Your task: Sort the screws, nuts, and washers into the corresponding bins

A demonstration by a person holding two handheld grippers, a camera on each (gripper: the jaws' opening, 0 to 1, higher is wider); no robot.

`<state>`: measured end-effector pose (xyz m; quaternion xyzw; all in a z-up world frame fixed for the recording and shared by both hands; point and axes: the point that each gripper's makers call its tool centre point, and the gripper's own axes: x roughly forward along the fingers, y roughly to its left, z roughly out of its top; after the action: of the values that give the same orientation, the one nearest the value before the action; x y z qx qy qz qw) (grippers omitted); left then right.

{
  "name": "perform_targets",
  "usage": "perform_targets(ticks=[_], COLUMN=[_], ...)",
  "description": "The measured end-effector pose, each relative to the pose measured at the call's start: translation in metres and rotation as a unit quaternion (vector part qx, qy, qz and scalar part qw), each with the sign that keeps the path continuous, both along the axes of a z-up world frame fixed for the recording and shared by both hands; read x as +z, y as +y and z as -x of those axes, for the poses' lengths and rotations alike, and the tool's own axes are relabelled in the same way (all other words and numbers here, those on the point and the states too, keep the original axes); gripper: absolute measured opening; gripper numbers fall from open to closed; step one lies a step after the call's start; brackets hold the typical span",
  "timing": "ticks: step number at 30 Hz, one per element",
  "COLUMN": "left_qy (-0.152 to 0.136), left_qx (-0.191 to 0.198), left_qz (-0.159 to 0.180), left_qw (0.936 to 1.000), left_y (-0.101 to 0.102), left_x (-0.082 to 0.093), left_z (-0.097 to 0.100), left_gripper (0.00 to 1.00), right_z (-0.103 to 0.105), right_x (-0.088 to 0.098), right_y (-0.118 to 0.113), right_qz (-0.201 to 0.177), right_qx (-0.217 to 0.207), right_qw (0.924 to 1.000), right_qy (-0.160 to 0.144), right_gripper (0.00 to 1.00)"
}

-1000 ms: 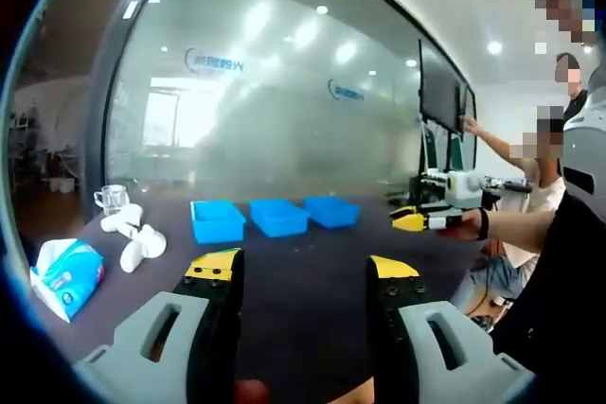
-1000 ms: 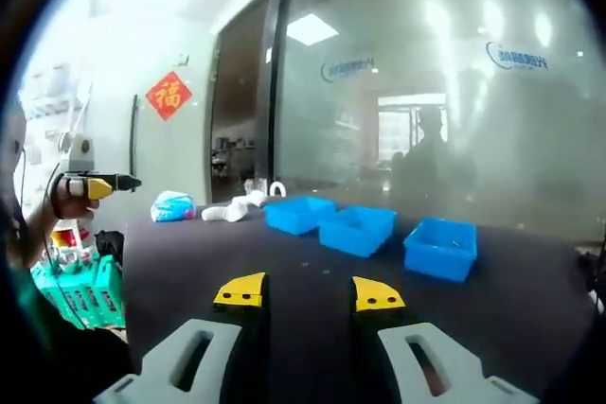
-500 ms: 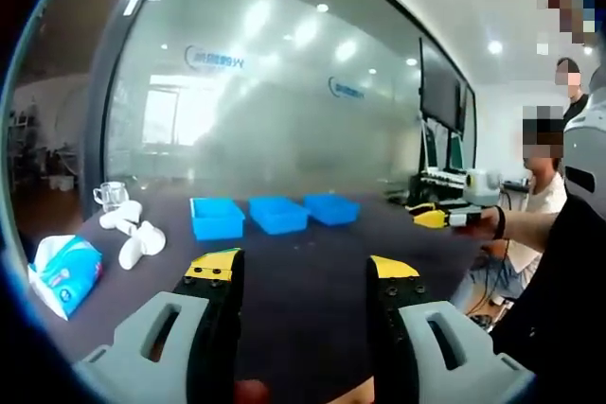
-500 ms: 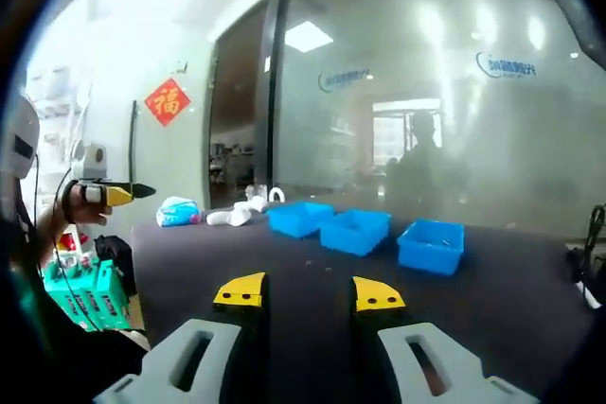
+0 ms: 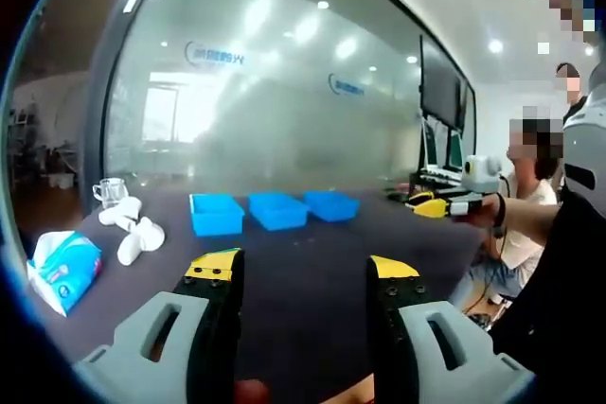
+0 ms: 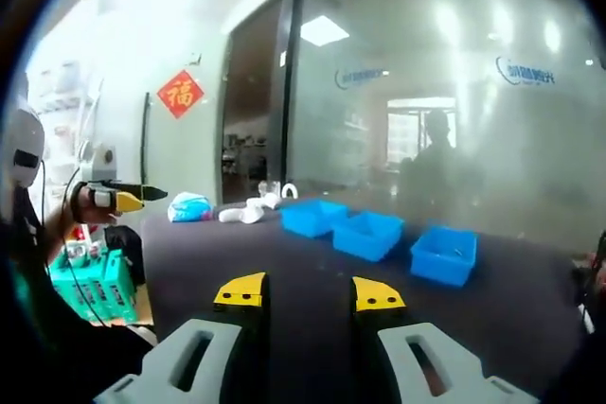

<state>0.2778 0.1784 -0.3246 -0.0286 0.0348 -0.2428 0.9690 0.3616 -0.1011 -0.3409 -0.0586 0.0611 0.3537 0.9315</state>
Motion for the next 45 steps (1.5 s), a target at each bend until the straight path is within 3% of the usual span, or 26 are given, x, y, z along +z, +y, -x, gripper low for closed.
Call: perform_targets(ticks=[9, 18, 25, 33, 45], left_qy=[0.0, 0.008, 0.01, 0.011, 0.013], left_qx=[0.001, 0.009, 0.012, 0.014, 0.029], left_qz=[0.004, 0.001, 0.005, 0.006, 0.01], left_qw=[1.0, 0.9999, 0.9999, 0.9998, 0.9995], left_y=[0.003, 0.012, 0.015, 0.015, 0.023], left_x=[-0.001, -0.007, -0.009, -0.01, -0.011], left_z=[0.0, -0.001, -0.003, -0.003, 0.0], left_gripper=[0.51, 0.51, 0.51, 0.51, 0.51], right_z=[-0.023, -0.06, -0.084, -0.112, -0.134], right_x=[-0.017, -0.01, -0.023, -0.051, -0.09], right_y=[0.024, 0.05, 0.069, 0.083, 0.091], right_qz=[0.062, 0.096, 0.146, 0.198, 0.263], right_qx=[0.053, 0.09, 0.121, 0.136, 0.152], right_qw=[0.9952, 0.9886, 0.9764, 0.9603, 0.9342], right_qy=[0.054, 0.075, 0.104, 0.142, 0.187], right_gripper=[0.28, 0.26, 0.22, 0.21, 0.18])
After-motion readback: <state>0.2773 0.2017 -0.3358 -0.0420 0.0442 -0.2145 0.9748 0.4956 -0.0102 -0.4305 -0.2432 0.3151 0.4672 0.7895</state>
